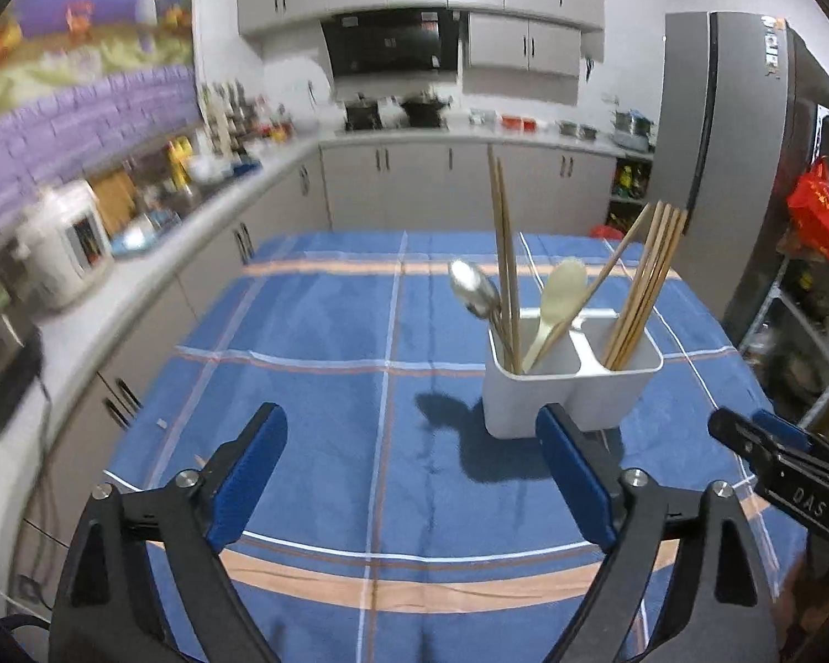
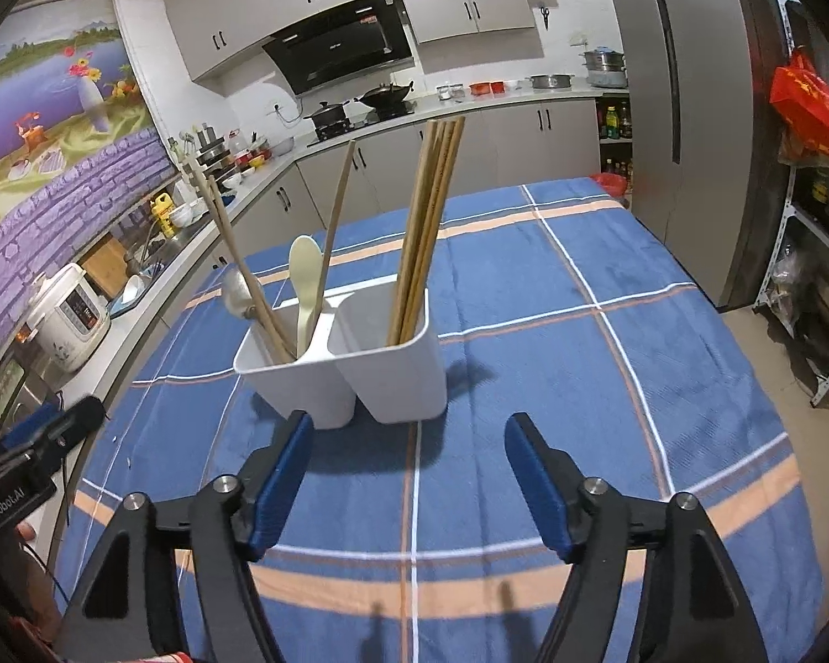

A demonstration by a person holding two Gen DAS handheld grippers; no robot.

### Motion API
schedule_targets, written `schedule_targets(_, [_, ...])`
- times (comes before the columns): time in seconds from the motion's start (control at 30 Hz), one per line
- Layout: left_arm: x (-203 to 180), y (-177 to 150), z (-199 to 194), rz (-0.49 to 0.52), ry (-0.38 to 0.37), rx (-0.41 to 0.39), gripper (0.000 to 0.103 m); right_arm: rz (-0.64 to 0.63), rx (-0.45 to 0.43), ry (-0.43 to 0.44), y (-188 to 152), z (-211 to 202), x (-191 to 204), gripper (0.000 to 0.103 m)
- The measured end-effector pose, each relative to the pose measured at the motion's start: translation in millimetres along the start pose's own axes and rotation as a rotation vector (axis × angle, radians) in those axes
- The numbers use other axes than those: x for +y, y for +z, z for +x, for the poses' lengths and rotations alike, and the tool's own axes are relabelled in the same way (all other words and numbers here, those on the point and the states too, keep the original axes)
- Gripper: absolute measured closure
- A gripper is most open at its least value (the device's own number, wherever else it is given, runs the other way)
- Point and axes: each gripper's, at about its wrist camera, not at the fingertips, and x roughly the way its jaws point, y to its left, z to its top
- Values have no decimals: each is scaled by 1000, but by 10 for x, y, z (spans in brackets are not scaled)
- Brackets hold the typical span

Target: Organize utensils

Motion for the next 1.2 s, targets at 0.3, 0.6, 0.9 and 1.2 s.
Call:
schedule_targets(0.3, [-165, -46, -617, 58, 124, -174, 0, -56, -36, 2, -207, -454, 82, 25])
schedule_targets(0.6, [-180, -180, -897, 24, 37, -110, 0, -109, -107, -30, -370, -893, 222, 23])
schedule_targets(0.9, [-170, -370, -1099, 39, -7, -74, 0, -149, -141, -83, -540, -1168, 312, 21])
schedule_targets(1.2, [-152, -516, -1228, 27, -47, -30, 0, -155, -147, -104, -664, -1313, 351, 19])
